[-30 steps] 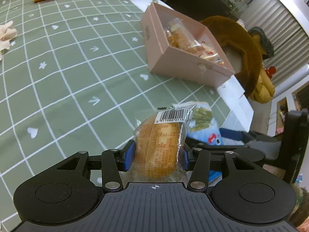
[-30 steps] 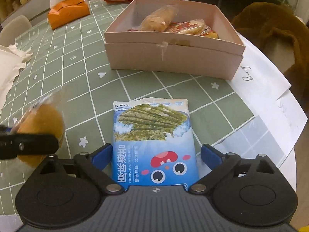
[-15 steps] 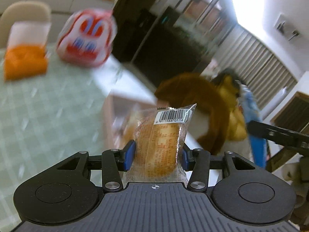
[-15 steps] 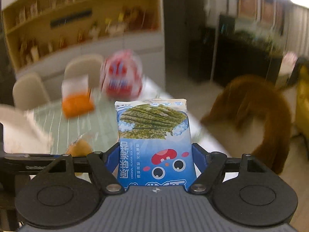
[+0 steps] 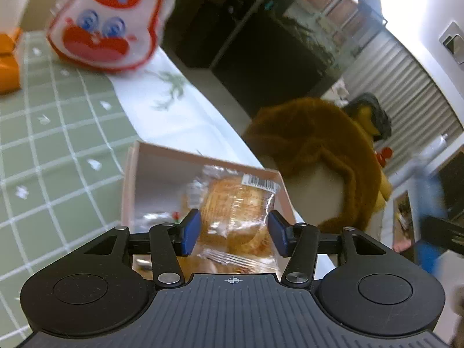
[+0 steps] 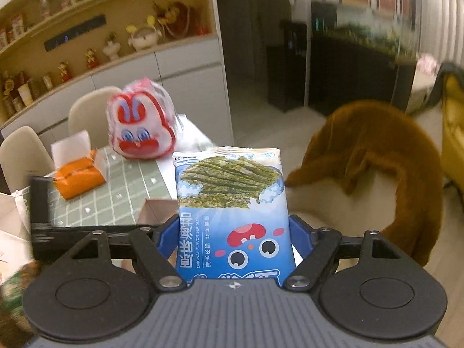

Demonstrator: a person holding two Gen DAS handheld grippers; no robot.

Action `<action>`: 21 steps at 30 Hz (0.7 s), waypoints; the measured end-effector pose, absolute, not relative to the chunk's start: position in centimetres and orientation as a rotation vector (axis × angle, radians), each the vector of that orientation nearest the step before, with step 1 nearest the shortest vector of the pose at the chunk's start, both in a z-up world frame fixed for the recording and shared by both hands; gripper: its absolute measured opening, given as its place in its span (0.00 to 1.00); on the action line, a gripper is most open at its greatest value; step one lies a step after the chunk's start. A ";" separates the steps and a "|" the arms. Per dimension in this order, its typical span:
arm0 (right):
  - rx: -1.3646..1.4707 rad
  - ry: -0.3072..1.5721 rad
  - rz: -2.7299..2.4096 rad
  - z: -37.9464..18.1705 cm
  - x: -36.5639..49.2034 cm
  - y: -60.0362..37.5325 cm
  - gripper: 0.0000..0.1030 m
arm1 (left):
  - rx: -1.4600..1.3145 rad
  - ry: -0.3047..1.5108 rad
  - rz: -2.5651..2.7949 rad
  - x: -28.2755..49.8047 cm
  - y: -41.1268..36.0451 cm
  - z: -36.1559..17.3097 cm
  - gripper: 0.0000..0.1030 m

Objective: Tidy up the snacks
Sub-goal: 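Open the left gripper over the pink box while the right gripper releases the seaweed packet inside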

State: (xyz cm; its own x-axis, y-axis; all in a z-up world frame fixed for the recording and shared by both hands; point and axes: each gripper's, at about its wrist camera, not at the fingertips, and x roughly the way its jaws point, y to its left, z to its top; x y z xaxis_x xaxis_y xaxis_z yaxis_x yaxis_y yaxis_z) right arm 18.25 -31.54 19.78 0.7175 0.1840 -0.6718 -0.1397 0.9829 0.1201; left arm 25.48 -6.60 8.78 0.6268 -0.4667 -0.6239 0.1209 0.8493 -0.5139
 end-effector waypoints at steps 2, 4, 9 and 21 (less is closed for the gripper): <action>0.098 0.791 0.187 17.9 20.5 -31.1 0.75 | -0.430 0.803 -0.317 24.1 -5.8 9.4 0.52; 0.128 0.808 0.236 15.9 22.6 -29.7 0.76 | -0.419 0.801 -0.302 23.1 -5.3 9.6 0.52; 0.142 0.930 0.239 9.2 27.9 -25.4 0.76 | -0.418 0.832 -0.280 21.2 -4.2 9.6 0.52; 0.213 0.979 0.282 7.6 26.9 -26.9 0.77 | -0.421 0.818 -0.286 20.0 -3.7 9.1 0.52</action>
